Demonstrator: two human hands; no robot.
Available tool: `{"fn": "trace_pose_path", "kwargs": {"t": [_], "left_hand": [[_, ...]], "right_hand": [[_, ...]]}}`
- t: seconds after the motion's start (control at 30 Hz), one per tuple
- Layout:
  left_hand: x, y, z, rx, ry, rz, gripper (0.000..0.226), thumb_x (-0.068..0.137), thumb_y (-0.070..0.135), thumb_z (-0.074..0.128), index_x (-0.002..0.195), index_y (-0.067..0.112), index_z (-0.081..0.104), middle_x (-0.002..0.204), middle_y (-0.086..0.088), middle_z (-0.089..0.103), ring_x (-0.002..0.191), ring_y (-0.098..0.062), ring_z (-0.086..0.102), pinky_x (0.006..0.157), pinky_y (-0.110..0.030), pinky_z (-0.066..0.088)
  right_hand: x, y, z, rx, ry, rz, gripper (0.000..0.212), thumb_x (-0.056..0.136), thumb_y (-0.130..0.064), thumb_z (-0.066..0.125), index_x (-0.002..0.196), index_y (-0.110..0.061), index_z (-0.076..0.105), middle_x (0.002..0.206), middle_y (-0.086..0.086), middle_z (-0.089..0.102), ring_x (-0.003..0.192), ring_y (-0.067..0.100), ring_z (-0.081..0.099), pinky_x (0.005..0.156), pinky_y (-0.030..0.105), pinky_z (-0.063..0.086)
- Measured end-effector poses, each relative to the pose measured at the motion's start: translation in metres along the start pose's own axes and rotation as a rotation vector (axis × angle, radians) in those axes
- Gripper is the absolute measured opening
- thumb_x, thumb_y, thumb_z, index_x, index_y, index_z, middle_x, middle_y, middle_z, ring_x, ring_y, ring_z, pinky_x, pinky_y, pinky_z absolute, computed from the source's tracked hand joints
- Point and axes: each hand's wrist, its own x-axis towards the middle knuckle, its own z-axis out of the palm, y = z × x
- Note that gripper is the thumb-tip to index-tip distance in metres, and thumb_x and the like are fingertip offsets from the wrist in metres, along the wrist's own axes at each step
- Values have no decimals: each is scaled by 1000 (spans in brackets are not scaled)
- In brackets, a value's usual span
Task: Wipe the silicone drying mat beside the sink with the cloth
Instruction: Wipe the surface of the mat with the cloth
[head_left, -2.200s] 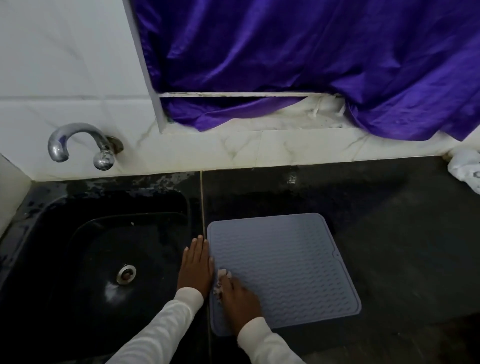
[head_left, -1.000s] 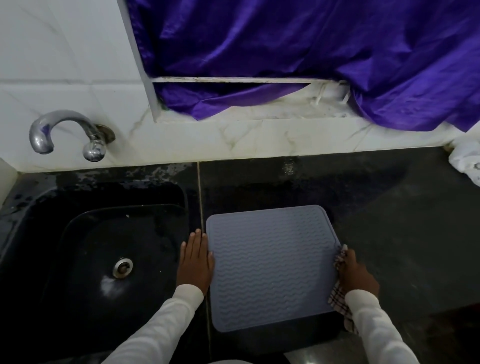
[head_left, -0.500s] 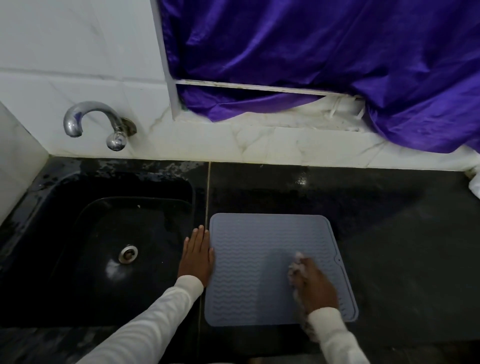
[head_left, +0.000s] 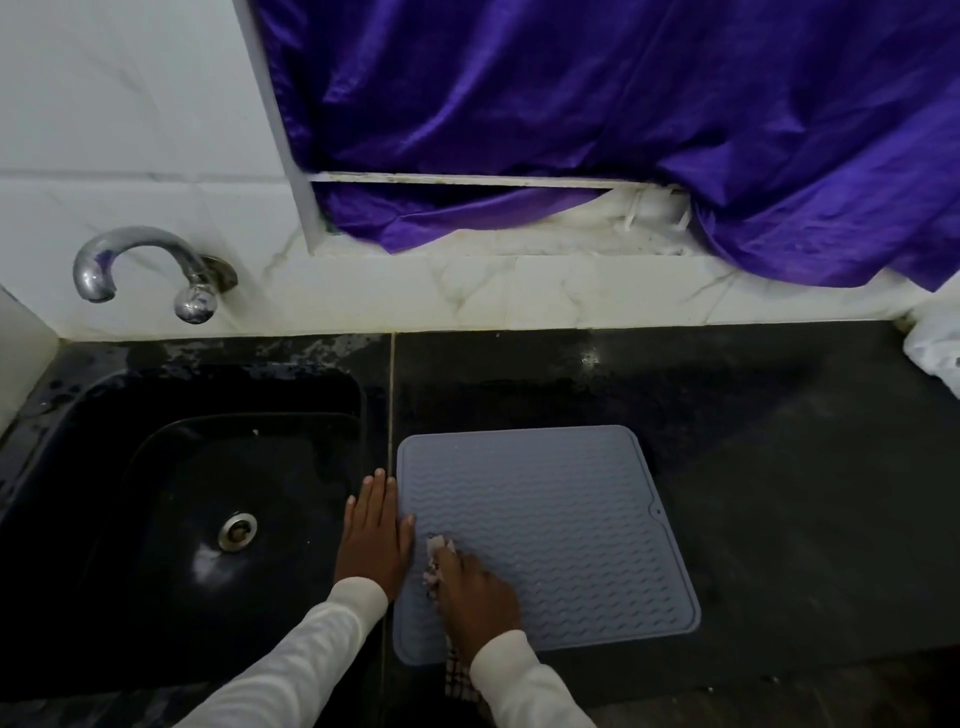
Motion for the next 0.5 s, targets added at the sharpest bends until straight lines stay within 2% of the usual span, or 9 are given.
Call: {"fn": "trace_pose_path", "kwargs": {"t": [0.13, 0.2, 0.23, 0.27, 0.33, 0.4, 0.43, 0.5], "left_hand": [[1, -3, 3, -33, 3, 5, 73, 92, 57, 9, 152, 15, 4, 159, 1, -6, 144, -12, -11, 118, -38, -7], [1, -3, 4, -34, 1, 5, 72, 93, 58, 8, 151, 16, 2, 158, 2, -7, 144, -12, -12, 118, -37, -7], [0, -2, 4, -32, 2, 4, 72, 93, 57, 9, 151, 16, 2, 158, 2, -7, 144, -11, -12, 118, -37, -7], [0, -2, 4, -32, 6, 4, 71, 94, 57, 10, 151, 16, 2, 158, 2, -7, 144, -11, -12, 118, -37, -7], [0, -3, 3, -32, 10, 4, 70, 94, 56, 10, 151, 16, 2, 159, 3, -6, 144, -11, -11, 118, -38, -8], [-1, -3, 3, -18, 9, 1, 69, 95, 57, 10, 151, 17, 1, 158, 4, -7, 144, -10, -13, 118, -37, -9], [-1, -3, 3, -10, 14, -2, 69, 95, 56, 10, 152, 18, 1, 158, 4, -7, 144, -9, -13, 118, -37, -10], [-1, -3, 3, -5, 20, -6, 69, 96, 56, 11, 152, 18, 3, 159, 4, -5, 144, -9, -13, 118, -37, -10]], "right_hand": [[-7, 17, -7, -23, 102, -26, 65, 59, -45, 82, 120, -30, 65, 78, -4, 70, 45, 11, 61, 34, 23, 44], [-9, 35, -13, 48, 83, 14, 50, 74, -43, 60, 123, -34, 57, 76, -5, 69, 43, 13, 60, 32, 24, 42], [-9, 46, -13, 90, 78, 48, 49, 77, -41, 50, 126, -34, 51, 76, -4, 69, 42, 14, 60, 32, 25, 42], [-13, 57, -14, 108, 57, 75, 51, 78, -38, 47, 129, -34, 46, 78, -3, 69, 44, 16, 61, 34, 26, 44], [-19, 84, -17, 139, 73, 141, 58, 87, -32, 53, 142, -36, 33, 99, 3, 69, 63, 23, 68, 50, 33, 53], [-24, 113, -18, 121, 28, 184, 60, 98, -32, 43, 150, -40, 16, 125, 6, 57, 95, 29, 66, 77, 41, 54], [-27, 127, -19, 140, 42, 206, 58, 100, -35, 37, 150, -42, 10, 131, 6, 53, 103, 29, 63, 86, 42, 51], [-30, 158, -25, 163, 41, 303, 53, 101, -43, 30, 149, -44, 8, 135, 5, 50, 110, 28, 60, 93, 42, 49]]}}
